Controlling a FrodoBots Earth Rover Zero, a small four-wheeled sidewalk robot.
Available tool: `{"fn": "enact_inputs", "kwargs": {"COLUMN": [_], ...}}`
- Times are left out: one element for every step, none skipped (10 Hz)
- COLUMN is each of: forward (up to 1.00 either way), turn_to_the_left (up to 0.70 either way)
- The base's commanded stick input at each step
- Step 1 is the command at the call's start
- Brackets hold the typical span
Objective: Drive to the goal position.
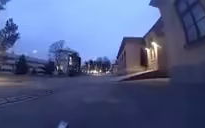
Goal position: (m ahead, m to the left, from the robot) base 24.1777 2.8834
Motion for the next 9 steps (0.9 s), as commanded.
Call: {"fn": "enact_inputs", "kwargs": {"forward": [0.5,0.5,0.5,0.5,0.5,0.5,0.5,0.5,0.5], "turn_to_the_left": [0.0,0.0,0.0,0.0,0.0,0.0,0.0,0.0,0.0]}}
